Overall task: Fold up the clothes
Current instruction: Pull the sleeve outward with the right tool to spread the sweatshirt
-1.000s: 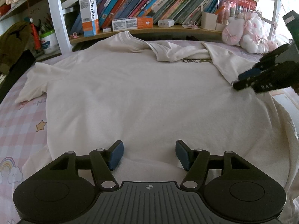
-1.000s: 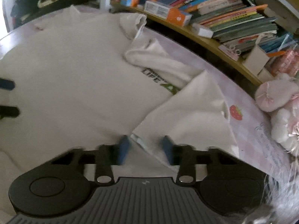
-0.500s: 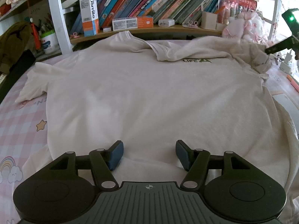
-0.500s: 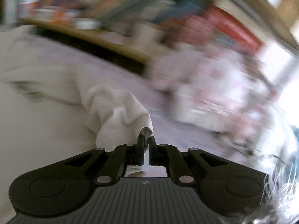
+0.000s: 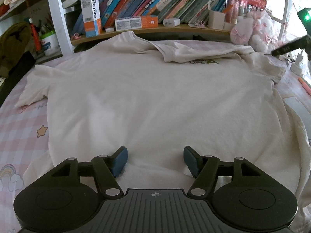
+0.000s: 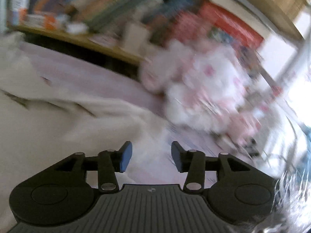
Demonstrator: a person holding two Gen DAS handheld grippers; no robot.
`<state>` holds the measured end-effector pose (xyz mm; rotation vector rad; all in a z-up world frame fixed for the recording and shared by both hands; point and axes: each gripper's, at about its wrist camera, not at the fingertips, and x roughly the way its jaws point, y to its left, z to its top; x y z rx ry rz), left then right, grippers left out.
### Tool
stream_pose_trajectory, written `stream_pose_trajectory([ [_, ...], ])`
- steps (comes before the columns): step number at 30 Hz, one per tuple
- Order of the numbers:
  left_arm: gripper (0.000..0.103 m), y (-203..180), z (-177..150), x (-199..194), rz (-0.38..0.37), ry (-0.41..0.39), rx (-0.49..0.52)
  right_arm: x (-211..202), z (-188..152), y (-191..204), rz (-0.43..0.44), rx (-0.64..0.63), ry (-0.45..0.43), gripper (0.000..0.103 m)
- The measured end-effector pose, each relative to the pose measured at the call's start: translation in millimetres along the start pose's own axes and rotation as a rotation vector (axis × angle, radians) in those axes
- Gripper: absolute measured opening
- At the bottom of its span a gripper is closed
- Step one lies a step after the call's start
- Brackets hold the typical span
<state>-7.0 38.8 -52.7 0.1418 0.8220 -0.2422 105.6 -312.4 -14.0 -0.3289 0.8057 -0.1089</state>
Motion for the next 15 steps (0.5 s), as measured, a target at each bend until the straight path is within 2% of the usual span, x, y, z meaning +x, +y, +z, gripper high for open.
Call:
stream_pose_trajectory([
  [4,0.065,15.9,13.4,-7.7,0.028,-0.09,-0.06,-4.8,12.1,37.7,0.125,-0.111,-0.059,0.049],
  [9,0.065,32.4,18.8,3.5,0.072,-0.067,-0.089,6.5,25.7,96.2,0.262,-0.279,-0.102,0.051],
  [15,0.065,30.3,7.8,7.7,0.083,-0.037,-0.057,22.1,43.1,163.2,0.324,-0.508,-0.146,0.052],
])
